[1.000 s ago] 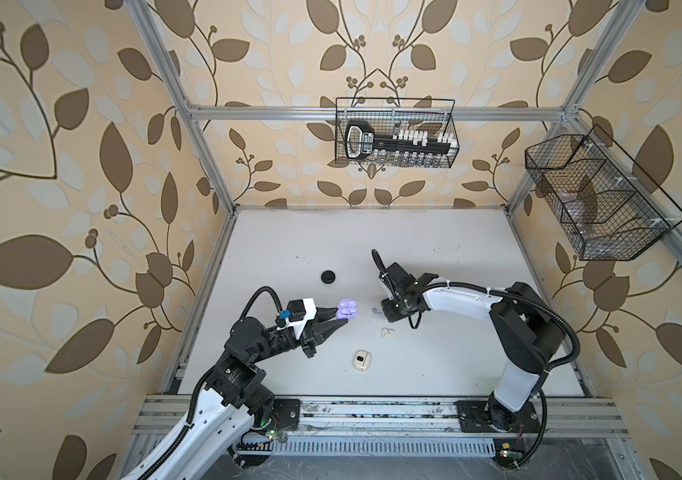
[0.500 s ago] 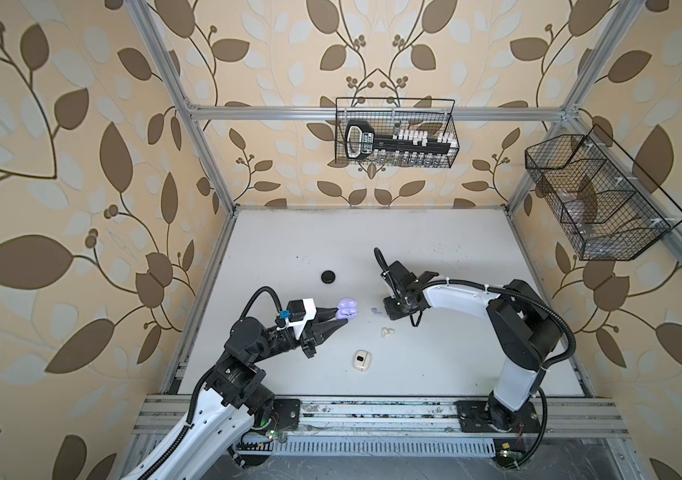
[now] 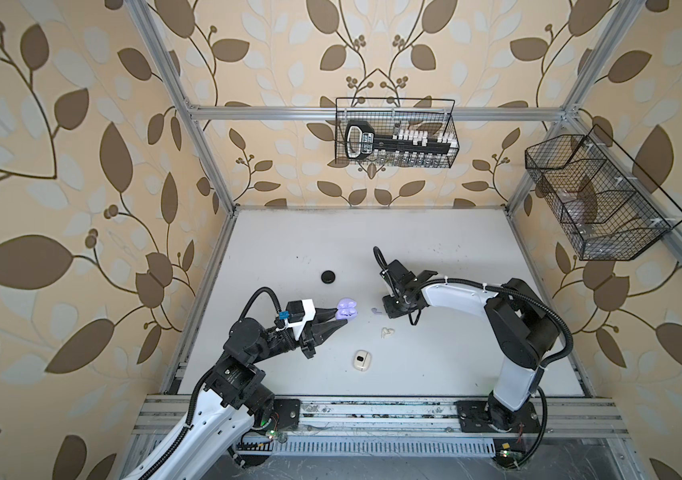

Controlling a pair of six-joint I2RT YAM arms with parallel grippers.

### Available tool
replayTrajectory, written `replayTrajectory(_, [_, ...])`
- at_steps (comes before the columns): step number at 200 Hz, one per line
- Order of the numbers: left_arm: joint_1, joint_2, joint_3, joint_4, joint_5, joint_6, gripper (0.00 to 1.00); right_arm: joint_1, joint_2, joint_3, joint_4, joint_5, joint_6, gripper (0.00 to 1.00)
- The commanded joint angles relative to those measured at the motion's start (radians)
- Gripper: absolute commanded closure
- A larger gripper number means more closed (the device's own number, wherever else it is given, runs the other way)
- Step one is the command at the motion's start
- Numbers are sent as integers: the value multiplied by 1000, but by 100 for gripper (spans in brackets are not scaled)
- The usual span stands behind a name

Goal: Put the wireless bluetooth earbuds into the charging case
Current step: 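Lower the right gripper around a lilac earbud, then close the right gripper on the lilac earbud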

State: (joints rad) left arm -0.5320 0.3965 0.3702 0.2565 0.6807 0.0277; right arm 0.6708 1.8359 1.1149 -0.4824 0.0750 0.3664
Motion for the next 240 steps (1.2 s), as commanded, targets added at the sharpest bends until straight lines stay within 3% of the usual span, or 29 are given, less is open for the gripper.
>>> replayTrajectory(1, [-10,-8,2,32,25,19,100,-6,26,4,-25,6,14,71])
replayTrajectory(115, [-10,12,13,23,28,24,100,26,41,-5,-18,-13,20,72])
replayTrajectory(240, [-10,-9,16,1,40,14,100,53,37,-11,-29,93,25,74])
